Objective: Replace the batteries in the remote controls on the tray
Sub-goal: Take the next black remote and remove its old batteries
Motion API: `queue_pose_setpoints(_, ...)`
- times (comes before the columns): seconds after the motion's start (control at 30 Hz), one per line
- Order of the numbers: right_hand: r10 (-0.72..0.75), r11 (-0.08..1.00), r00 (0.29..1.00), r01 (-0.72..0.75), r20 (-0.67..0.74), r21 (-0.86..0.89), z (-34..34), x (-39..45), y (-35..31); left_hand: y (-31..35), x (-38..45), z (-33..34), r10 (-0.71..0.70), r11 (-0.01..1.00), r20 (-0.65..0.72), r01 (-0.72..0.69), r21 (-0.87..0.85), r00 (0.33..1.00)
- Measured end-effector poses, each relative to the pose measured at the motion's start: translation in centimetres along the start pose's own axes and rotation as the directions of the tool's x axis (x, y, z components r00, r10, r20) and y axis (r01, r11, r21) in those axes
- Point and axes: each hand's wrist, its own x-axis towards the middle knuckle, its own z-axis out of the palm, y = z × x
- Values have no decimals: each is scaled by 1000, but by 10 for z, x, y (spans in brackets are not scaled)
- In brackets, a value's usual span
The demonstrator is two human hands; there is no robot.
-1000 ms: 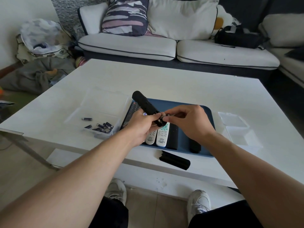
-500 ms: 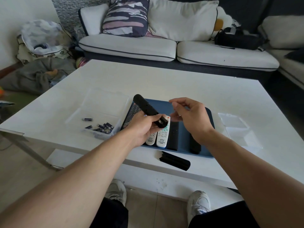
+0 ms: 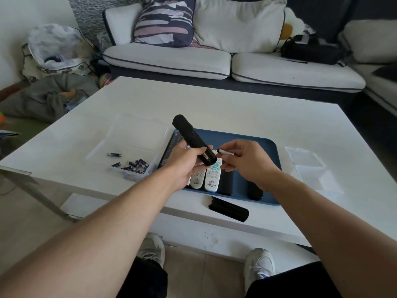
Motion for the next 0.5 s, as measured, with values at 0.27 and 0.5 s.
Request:
queue_pose_setpoints(0.27, -182, 958, 976, 147, -123, -246, 0, -1, 0, -2, 2, 1, 33, 999, -3, -33, -22, 999)
queue_pose_setpoints(0.5, -247, 945, 951, 194, -185, -261, 5, -1, 2, 0, -3, 4, 44, 999, 63, -43, -23, 997)
